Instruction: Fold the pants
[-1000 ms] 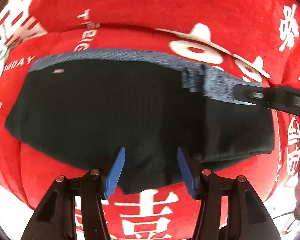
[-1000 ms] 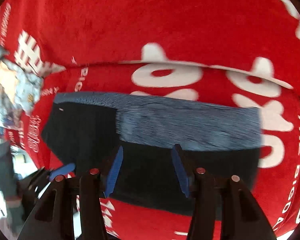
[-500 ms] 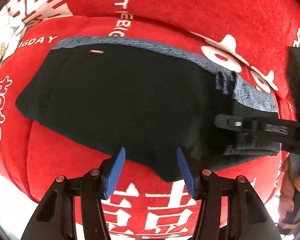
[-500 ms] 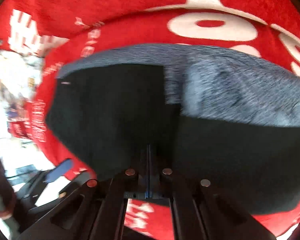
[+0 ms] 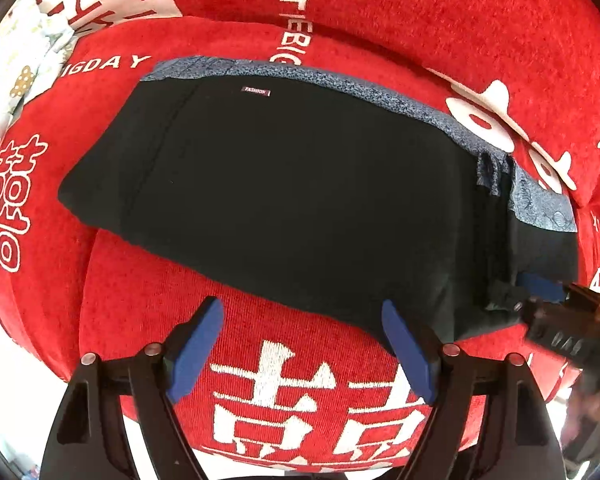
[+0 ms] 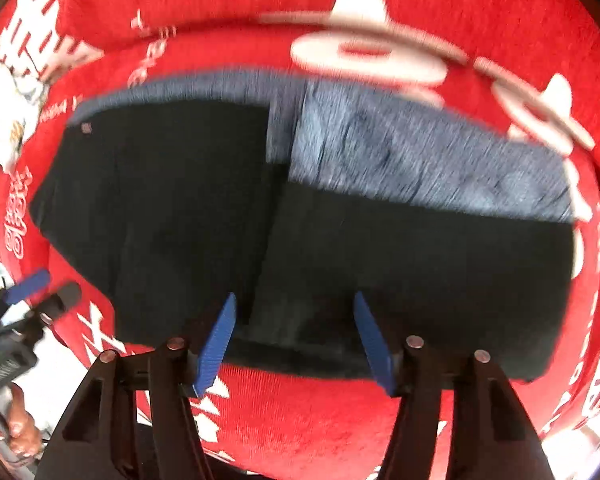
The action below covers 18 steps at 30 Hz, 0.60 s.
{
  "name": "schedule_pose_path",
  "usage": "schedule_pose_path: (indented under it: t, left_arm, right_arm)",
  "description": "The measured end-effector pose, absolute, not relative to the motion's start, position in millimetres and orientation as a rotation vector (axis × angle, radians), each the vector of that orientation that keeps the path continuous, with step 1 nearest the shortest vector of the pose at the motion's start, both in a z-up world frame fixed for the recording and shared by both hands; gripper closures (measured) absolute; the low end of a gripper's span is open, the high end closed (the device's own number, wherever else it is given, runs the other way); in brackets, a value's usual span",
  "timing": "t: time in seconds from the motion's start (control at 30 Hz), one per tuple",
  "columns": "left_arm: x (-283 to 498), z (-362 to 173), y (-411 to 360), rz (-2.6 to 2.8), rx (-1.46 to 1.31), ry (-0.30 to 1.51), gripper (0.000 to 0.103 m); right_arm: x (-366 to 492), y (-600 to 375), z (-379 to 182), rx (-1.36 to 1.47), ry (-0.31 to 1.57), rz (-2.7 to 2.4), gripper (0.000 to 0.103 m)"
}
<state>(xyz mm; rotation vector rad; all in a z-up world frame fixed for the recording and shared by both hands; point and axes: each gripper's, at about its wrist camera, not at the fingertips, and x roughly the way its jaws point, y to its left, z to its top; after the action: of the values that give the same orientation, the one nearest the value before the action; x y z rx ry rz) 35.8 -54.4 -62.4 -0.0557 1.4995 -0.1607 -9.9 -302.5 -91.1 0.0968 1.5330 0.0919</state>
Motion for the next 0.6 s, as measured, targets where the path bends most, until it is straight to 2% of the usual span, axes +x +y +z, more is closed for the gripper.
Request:
schedule_pose_path:
  t: [0.1, 0.43, 0.6]
  left_arm:
    - [35.7, -63.8, -52.4, -0.156, -0.071, 1.511, 0.020]
    - [36.7, -66.9, -43.0, -0.112, -0.099, 1.538, 0.020]
    - [35.1, -70.3, -37.7, -0.100, -0.106, 1.550, 0.020]
  right_arm:
    - [-19.4, -284.5, -87.2, 0.008, 1.524, 0.132, 0.037]
    - [-32.3, -277.5, -67.9, 0.066, 1.554, 0.179, 0.037]
    - [-34.3, -271.0, -65.6, 0.058, 1.569, 0.208, 0.030]
